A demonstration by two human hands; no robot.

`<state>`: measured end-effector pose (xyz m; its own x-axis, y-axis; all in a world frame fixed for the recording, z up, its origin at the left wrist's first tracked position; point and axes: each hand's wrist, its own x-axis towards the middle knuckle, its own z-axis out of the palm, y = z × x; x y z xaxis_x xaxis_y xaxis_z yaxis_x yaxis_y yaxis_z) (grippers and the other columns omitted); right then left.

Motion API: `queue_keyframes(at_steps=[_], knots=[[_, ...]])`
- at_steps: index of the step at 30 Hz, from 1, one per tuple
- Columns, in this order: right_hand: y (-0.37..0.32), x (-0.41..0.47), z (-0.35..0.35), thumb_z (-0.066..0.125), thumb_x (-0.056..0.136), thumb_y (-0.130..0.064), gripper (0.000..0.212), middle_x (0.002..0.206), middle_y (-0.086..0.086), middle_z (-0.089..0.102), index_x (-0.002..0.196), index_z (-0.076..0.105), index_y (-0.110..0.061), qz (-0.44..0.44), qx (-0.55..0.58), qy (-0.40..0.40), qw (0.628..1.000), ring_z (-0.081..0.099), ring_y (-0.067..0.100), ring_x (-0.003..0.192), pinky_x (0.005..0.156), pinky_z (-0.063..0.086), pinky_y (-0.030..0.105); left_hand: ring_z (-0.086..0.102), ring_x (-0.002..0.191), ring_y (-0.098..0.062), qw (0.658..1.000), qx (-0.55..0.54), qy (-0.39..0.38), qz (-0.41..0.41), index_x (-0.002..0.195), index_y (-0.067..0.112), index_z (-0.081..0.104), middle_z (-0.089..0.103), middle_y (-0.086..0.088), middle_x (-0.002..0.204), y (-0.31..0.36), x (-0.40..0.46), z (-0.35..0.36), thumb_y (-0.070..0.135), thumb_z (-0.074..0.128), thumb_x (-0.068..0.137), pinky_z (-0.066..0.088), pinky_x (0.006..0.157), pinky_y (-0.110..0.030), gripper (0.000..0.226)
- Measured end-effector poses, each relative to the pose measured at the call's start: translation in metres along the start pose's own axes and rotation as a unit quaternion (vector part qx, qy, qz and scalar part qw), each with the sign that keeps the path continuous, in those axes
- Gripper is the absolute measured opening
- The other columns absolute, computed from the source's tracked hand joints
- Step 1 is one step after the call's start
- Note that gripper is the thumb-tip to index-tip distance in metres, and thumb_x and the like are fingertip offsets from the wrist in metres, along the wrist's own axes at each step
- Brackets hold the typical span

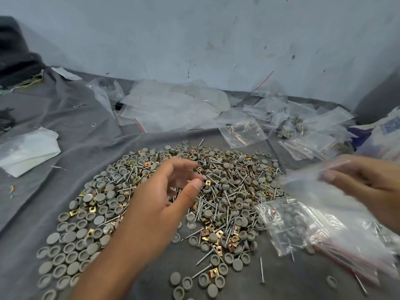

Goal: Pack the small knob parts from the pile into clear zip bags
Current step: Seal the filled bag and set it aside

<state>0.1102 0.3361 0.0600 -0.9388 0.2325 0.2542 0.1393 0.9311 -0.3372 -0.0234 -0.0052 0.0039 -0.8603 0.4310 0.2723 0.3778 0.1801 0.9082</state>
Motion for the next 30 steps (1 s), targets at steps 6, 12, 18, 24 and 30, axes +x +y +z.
queue_keyframes(at_steps=[6, 12, 18, 24, 30], knots=[[-0.132, 0.026, 0.039, 0.054, 0.089, -0.069, 0.033, 0.083, -0.013, 0.068, 0.094, 0.071, -0.041, -0.088, 0.197, -0.224, 0.950, 0.060, 0.004, 0.071, 0.066, 0.054, 0.030, 0.066, 0.105, 0.000, 0.992, -0.049, -0.115, 0.003, 0.115, 0.048, 0.068, 0.072, 0.022, 0.111, 0.011, -0.003, -0.003, 0.064, 0.057, 0.087, 0.055, 0.082, -0.026, 0.034], [-0.156, 0.017, 0.099, 0.063, 0.081, -0.060, 0.019, 0.095, -0.027, 0.058, 0.089, 0.060, -0.043, 0.006, 0.200, -0.007, 0.980, 0.054, -0.008, 0.091, 0.071, 0.044, 0.011, 0.072, 0.078, -0.004, 0.997, -0.047, -0.043, -0.038, 0.091, 0.038, 0.077, 0.077, 0.012, 0.083, 0.000, 0.003, -0.009, 0.039, 0.073, 0.079, 0.057, 0.070, -0.020, 0.013], [-0.176, 0.006, 0.132, 0.059, 0.086, -0.068, 0.033, 0.085, -0.013, 0.058, 0.085, 0.054, -0.035, -0.010, 0.330, 0.123, 0.936, 0.055, 0.012, 0.079, 0.066, 0.041, 0.019, 0.070, 0.066, -0.009, 0.990, -0.100, 0.091, -0.038, 0.079, 0.028, 0.076, 0.075, 0.004, 0.073, 0.000, 0.005, -0.003, 0.041, 0.084, 0.065, 0.053, 0.060, -0.017, 0.020], [-0.179, 0.009, 0.133, 0.062, 0.083, -0.064, 0.035, 0.080, -0.006, 0.068, 0.087, 0.062, -0.030, 0.013, 0.462, 0.034, 0.886, 0.063, 0.011, 0.071, 0.063, 0.053, 0.027, 0.068, 0.067, -0.012, 0.991, -0.123, 0.053, -0.011, 0.078, 0.022, 0.074, 0.073, 0.000, 0.073, 0.004, 0.003, 0.004, 0.023, 0.087, 0.068, 0.056, 0.062, -0.022, 0.016], [-0.160, 0.014, 0.126, 0.057, 0.083, -0.059, 0.034, 0.083, 0.002, 0.069, 0.090, 0.068, -0.027, 0.042, 0.500, -0.007, 0.865, 0.065, 0.022, 0.075, 0.058, 0.052, 0.029, 0.075, 0.083, -0.013, 0.984, -0.178, 0.008, -0.027, 0.090, 0.023, 0.075, 0.078, -0.002, 0.088, 0.006, 0.007, -0.005, 0.023, 0.079, 0.075, 0.056, 0.068, -0.016, 0.016]])
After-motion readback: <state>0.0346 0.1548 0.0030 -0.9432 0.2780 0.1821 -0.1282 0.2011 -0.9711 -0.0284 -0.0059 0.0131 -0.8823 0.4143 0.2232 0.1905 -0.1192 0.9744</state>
